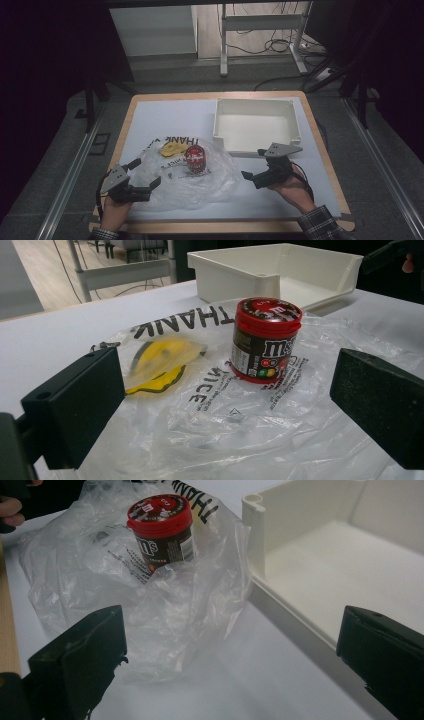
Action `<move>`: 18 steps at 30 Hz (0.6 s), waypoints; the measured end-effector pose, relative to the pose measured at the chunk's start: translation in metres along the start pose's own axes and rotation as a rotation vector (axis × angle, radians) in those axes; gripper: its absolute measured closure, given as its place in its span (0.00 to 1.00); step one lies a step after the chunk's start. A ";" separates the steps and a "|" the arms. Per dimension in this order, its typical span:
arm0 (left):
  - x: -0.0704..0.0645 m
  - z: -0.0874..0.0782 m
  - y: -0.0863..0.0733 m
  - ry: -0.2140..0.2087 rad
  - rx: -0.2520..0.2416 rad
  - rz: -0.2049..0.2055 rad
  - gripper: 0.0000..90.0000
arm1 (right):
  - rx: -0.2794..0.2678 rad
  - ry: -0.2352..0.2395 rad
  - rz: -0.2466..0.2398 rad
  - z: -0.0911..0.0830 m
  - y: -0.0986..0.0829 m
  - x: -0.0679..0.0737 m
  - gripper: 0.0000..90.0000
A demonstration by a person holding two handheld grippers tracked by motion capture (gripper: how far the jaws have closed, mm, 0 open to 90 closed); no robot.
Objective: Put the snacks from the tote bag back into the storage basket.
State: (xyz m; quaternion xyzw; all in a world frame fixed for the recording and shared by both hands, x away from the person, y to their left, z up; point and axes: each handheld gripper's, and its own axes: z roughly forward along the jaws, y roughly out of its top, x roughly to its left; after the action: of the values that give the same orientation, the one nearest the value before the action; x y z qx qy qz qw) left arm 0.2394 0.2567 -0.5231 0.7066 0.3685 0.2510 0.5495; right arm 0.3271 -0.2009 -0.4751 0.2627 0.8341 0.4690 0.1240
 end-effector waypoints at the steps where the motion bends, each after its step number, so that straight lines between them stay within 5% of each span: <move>1: 0.000 0.000 0.000 0.000 0.000 0.000 0.01 | 0.000 0.000 0.000 0.000 0.000 0.000 0.00; 18: 0.000 0.000 0.000 0.002 0.001 0.004 0.01 | 0.066 0.019 -0.009 0.020 0.009 0.002 0.00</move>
State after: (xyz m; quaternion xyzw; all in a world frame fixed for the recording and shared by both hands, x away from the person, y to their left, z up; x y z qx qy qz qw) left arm 0.2391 0.2566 -0.5229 0.7073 0.3680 0.2526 0.5481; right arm 0.3378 -0.1818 -0.4784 0.2586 0.8514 0.4430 0.1095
